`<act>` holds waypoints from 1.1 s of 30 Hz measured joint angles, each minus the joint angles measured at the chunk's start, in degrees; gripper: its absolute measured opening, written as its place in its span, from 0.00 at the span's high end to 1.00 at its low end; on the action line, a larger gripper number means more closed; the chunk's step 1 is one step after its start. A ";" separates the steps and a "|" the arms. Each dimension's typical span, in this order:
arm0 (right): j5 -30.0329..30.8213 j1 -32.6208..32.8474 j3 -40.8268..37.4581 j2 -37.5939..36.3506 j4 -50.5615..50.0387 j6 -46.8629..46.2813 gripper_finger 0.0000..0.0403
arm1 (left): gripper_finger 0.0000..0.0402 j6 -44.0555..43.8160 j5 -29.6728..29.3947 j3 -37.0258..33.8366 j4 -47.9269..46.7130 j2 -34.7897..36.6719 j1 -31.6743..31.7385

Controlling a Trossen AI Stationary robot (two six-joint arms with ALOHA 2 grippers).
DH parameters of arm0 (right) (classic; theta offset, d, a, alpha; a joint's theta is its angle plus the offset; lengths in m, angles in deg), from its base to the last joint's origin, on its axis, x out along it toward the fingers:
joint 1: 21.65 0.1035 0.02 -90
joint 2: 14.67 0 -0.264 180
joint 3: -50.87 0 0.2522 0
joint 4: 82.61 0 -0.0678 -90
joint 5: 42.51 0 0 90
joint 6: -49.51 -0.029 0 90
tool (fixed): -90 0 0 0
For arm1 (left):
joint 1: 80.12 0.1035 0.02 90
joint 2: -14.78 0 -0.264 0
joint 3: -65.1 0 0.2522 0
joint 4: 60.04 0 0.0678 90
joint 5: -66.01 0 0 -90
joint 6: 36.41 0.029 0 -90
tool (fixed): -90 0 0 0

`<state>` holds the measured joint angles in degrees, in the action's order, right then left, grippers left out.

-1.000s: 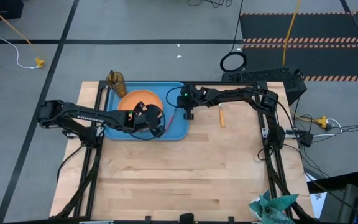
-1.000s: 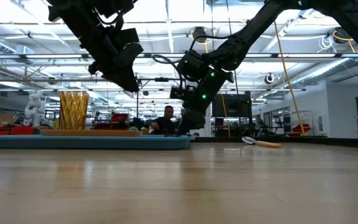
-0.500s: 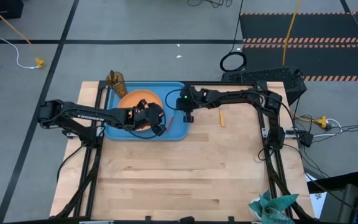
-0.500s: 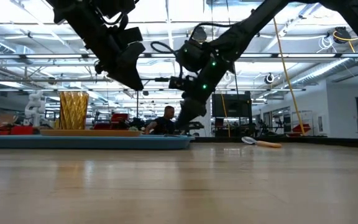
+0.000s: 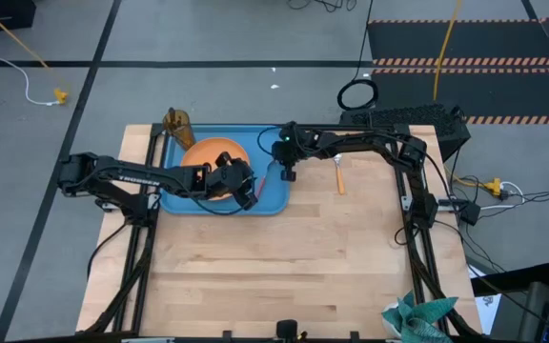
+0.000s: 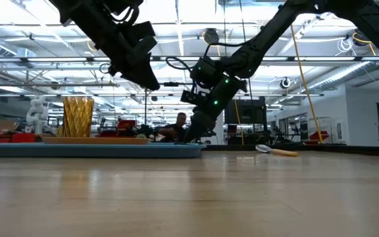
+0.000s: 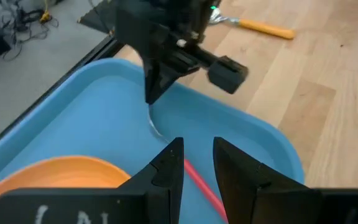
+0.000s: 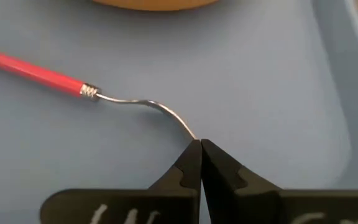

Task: Pick and place plate/cup/fork/spoon on tray
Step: Put the red fork on the blue tray

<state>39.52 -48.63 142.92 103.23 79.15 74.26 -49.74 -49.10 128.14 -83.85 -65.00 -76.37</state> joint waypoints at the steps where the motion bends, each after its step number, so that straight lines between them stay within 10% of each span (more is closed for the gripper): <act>1: 0.16 -0.02 0.00 0.07 0.24 0.04 1.00 | 0.78 0.94 0.00 0.00 0.67 0.00 0.02; 14: -0.07 -0.84 -0.05 -1.67 0.19 0.60 1.00 | 0.78 8.46 6.37 0.00 12.49 -8.21 5.74; 23: 3.53 -1.40 -3.00 -16.17 -16.70 -6.94 1.00 | 0.78 2.68 7.13 0.01 14.98 -12.68 7.95; 33: 3.66 0.83 -19.60 -33.86 -1.72 -8.59 1.00 | 0.78 2.15 16.70 7.05 15.07 -23.93 16.02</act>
<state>43.18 -47.80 123.32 69.37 77.43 65.67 -47.59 -32.40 135.19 -68.78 -88.93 -60.35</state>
